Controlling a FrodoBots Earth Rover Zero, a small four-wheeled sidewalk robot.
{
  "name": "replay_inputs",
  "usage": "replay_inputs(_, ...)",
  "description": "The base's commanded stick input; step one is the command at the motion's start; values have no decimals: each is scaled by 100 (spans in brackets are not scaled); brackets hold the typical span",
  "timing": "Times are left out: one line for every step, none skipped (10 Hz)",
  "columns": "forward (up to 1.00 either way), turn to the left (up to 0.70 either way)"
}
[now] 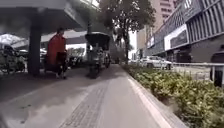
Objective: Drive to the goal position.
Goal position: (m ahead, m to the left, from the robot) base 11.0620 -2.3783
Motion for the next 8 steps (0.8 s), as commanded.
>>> replay_inputs(45, 0)
replay_inputs(45, 0)
replay_inputs(45, 0)
replay_inputs(45, 0)
replay_inputs(45, 0)
replay_inputs(45, 0)
replay_inputs(45, 0)
replay_inputs(45, 0)
